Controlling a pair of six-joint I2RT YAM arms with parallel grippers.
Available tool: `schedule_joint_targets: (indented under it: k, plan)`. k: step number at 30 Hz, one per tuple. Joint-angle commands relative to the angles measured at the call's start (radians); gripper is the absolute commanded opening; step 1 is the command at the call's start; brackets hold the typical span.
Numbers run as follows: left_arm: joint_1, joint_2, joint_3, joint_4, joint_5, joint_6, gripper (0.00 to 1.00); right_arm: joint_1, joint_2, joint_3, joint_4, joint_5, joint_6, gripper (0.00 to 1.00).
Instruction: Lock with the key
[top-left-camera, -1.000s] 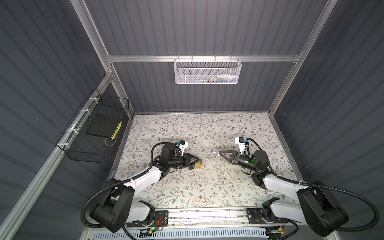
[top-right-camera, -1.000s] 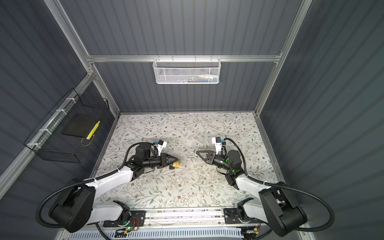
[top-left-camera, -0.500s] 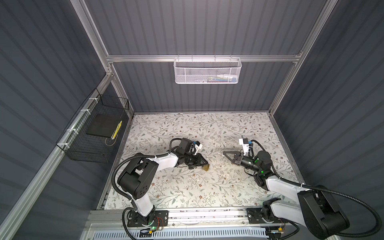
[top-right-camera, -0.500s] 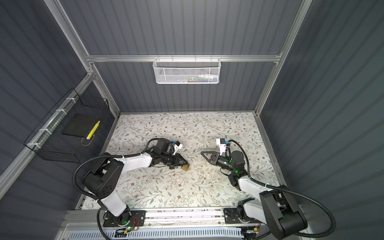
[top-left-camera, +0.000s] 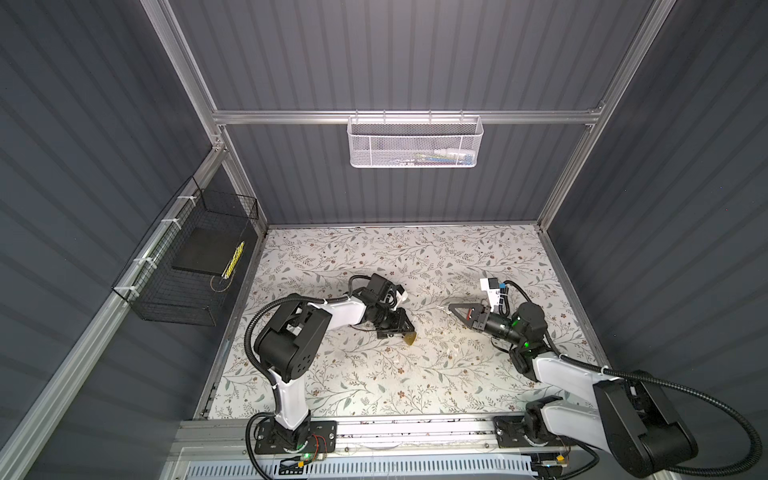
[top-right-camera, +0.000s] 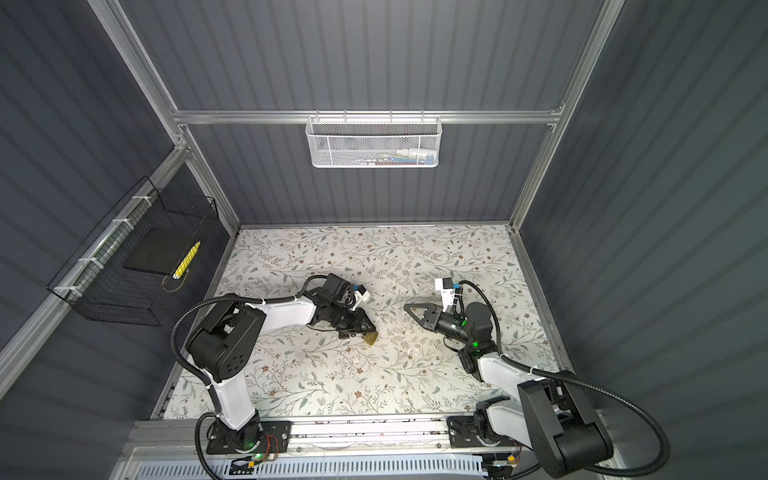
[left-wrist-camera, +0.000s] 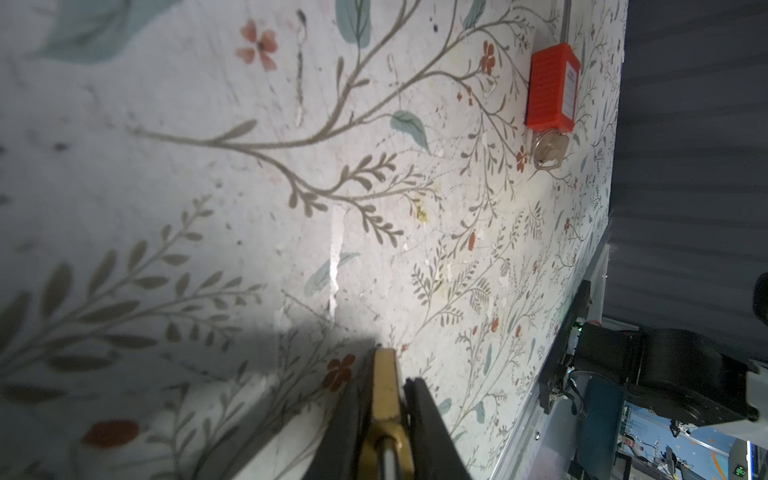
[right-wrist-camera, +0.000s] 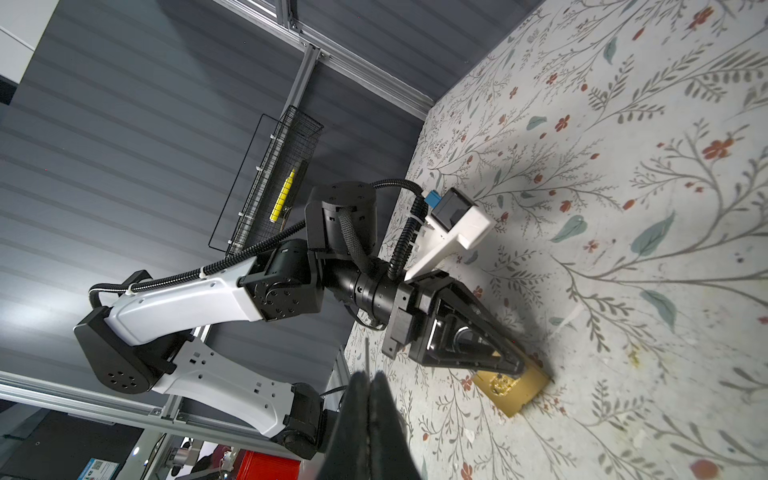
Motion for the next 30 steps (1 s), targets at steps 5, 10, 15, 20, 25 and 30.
schedule_joint_targets:
  k: [5,10,15,20,25,30]
  plan:
    - [-0.004,0.041,0.088,-0.096,-0.035,0.049,0.4,-0.011,-0.03,-0.031,0.02,-0.024,-0.005,0.0]
    - [-0.003,0.065,0.125,-0.102,-0.046,0.038,0.49,-0.016,-0.044,-0.029,0.013,-0.023,-0.003,0.0]
    - [-0.003,0.107,0.178,-0.128,-0.061,0.037,0.53,-0.02,-0.052,-0.029,0.001,-0.023,-0.003,0.0]
    - [-0.004,0.155,0.23,-0.144,-0.064,0.035,0.54,-0.023,-0.062,-0.038,-0.002,-0.025,0.0,0.0]
    - [-0.003,0.171,0.256,-0.164,-0.088,0.034,0.58,-0.028,-0.075,-0.046,-0.03,-0.026,-0.006,0.0]
    - [-0.003,0.174,0.281,-0.173,-0.104,0.035,0.6,-0.033,-0.125,-0.049,-0.057,-0.026,-0.011,0.0]
